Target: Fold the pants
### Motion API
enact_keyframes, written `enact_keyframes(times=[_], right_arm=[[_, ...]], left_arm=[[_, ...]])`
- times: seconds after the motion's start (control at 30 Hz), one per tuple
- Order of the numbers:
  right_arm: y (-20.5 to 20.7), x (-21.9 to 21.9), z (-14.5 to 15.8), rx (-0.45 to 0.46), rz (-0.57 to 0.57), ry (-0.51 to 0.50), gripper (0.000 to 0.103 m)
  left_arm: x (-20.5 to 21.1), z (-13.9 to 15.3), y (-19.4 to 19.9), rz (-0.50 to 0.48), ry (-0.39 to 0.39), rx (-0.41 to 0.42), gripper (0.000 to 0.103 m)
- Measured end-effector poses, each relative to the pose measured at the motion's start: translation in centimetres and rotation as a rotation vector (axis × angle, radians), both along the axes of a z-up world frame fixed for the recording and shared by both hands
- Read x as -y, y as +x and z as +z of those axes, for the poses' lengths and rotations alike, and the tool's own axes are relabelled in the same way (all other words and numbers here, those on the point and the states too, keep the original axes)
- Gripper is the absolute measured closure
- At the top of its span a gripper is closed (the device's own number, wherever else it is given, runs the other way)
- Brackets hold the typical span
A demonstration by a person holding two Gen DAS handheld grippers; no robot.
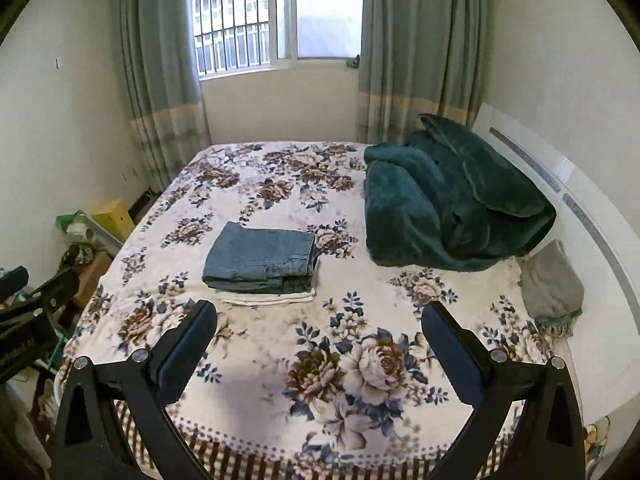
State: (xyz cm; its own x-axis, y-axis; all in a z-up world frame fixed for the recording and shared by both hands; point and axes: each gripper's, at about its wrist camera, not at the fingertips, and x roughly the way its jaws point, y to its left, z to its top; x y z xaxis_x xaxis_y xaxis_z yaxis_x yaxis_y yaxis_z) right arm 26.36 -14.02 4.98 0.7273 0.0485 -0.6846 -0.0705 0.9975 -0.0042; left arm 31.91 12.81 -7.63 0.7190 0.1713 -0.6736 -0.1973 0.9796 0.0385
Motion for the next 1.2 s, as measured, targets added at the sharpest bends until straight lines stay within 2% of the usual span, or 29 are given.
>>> enact_keyframes(times=[0.27, 0.43, 0.47, 0.5, 0.63, 0.93, 1.2], right_arm=[[-7.3, 0.8, 4.6, 0.034, -0.018, -0.002, 0.000], [-10.1, 0.5, 6.4, 0.049, -0.031, 0.005, 0.000], [-10.6, 0.4, 6.7, 0.047, -0.029, 0.015, 0.000], [-10.5, 0.4, 6.7, 0.044, -0.029, 0.024, 0.000], [-12.8, 0.2, 9.0, 0.074, -0.050, 0.030, 0.000], [-14.8, -1.0, 14.2, 0.139, -0.038, 0.039, 0.000], [-14.4, -1.5, 15.0, 0.132, -0.037, 0.049, 0.000]], left_arm=[[0.0, 2.7, -5.0, 0.009, -0.003, 0.034, 0.011], [-0.2, 3.5, -6.8, -0.020, 0.010, 0.031, 0.011], [-0.1, 3.6, -7.1, -0.023, 0.010, 0.029, 0.009], [-0.2, 3.8, -7.3, -0.024, 0.006, 0.027, 0.002], [-0.5, 4.7, -8.5, -0.013, 0.006, 0.040, 0.000], [-0.9, 7.4, -10.3, -0.012, 0.011, 0.079, 0.000], [-1.0, 8.1, -10.8, -0.014, 0.024, 0.089, 0.000]])
